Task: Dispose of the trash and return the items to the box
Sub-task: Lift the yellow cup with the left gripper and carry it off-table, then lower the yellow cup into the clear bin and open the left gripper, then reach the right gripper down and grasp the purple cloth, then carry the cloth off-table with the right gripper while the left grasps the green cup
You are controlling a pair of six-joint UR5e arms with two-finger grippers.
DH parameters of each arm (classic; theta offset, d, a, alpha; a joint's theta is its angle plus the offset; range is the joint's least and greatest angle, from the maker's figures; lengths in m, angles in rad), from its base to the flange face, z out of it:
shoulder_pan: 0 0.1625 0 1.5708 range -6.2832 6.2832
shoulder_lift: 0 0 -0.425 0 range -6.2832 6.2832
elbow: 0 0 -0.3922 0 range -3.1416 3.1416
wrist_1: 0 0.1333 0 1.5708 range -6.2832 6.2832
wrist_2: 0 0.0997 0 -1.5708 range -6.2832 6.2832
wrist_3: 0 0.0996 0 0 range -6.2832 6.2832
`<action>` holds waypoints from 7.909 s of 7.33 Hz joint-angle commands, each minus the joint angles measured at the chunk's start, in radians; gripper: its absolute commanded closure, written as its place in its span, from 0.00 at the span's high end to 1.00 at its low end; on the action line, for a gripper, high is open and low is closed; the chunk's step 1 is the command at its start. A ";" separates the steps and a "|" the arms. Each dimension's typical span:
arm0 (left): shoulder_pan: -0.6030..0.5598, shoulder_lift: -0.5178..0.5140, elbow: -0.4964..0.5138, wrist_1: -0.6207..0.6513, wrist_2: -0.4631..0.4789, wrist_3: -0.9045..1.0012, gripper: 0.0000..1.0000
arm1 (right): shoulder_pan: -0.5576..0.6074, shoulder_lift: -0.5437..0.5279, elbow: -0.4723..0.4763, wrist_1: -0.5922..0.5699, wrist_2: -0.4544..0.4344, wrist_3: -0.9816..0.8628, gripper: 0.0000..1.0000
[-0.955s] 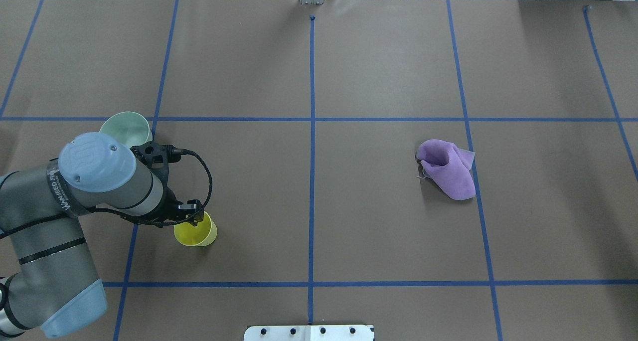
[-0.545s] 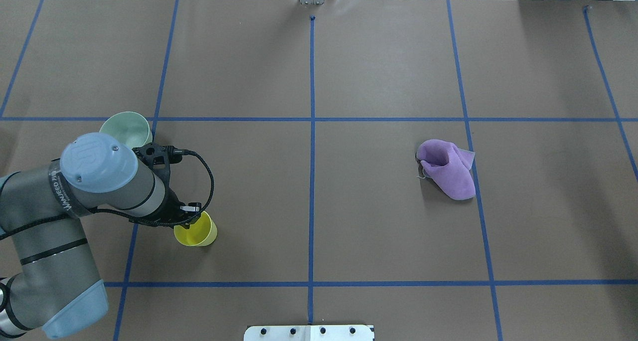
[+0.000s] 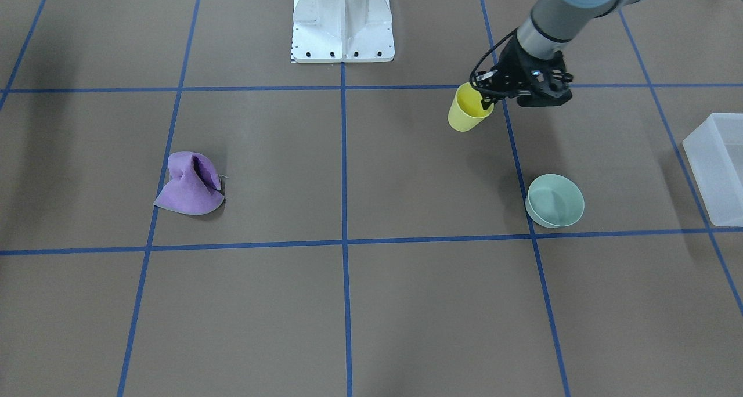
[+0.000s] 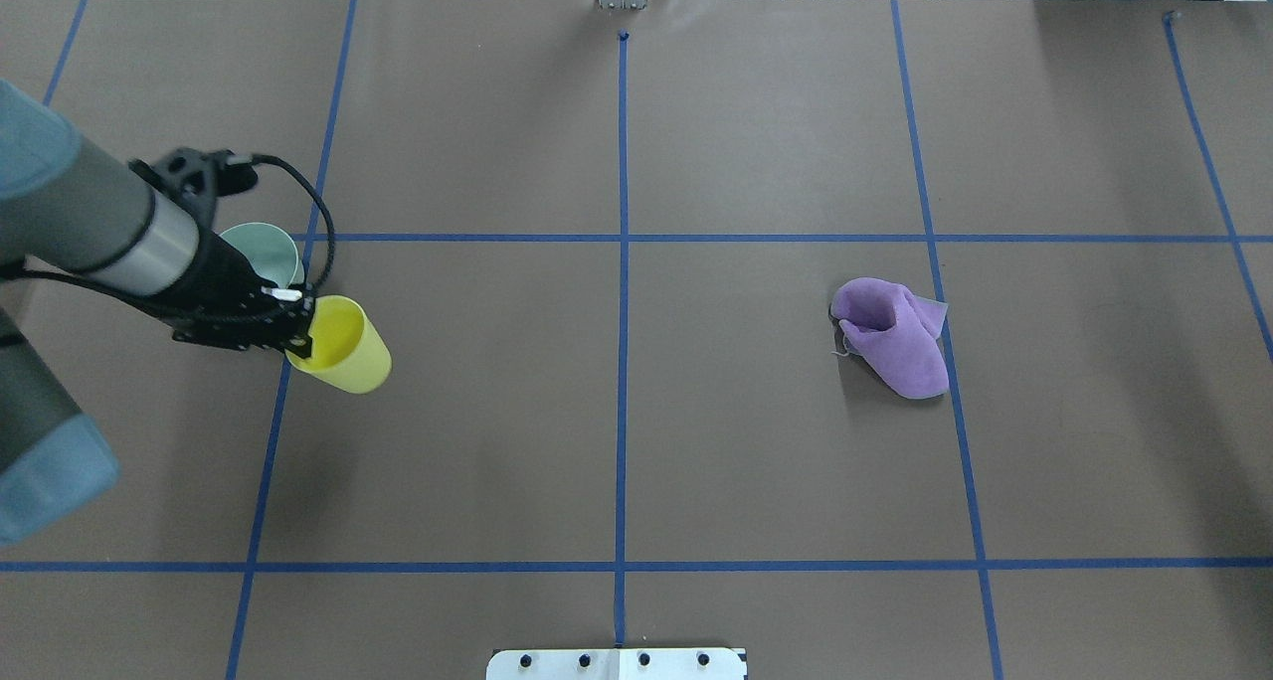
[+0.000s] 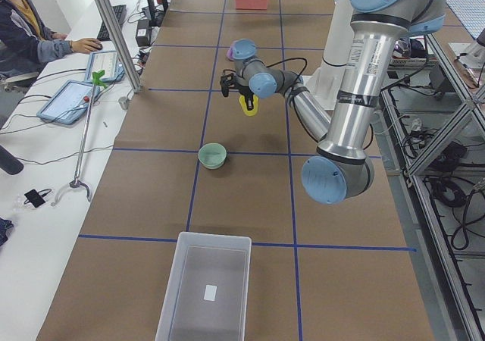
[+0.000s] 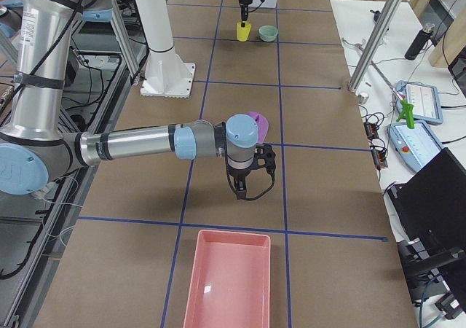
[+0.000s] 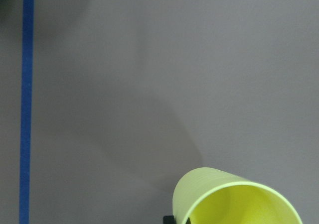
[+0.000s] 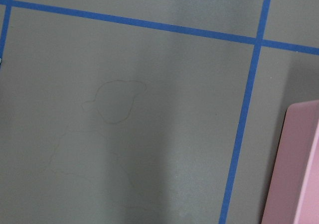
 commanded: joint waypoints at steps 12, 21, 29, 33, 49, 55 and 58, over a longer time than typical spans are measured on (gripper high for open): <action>-0.769 0.190 0.826 -0.315 -0.137 1.407 0.00 | 0.000 0.004 0.001 0.002 0.000 0.000 1.00; -0.750 0.184 0.870 -0.358 -0.164 1.272 0.84 | -0.002 0.005 0.001 0.002 0.002 0.000 1.00; -0.628 0.144 0.359 0.021 -0.207 0.884 0.90 | -0.002 0.002 0.003 0.000 0.023 0.005 1.00; -0.359 0.140 0.356 -0.250 -0.120 0.446 0.90 | -0.137 0.039 0.023 0.189 0.011 0.288 1.00; -0.278 0.146 0.398 -0.308 -0.007 0.370 0.90 | -0.576 0.433 -0.076 0.339 -0.218 0.889 0.00; -0.120 0.075 0.487 -0.419 0.084 0.186 0.88 | -0.102 0.084 0.082 0.324 -0.041 0.420 0.00; -0.120 0.034 0.536 -0.421 0.086 0.169 0.78 | -0.023 -0.008 0.084 0.324 -0.039 0.274 0.00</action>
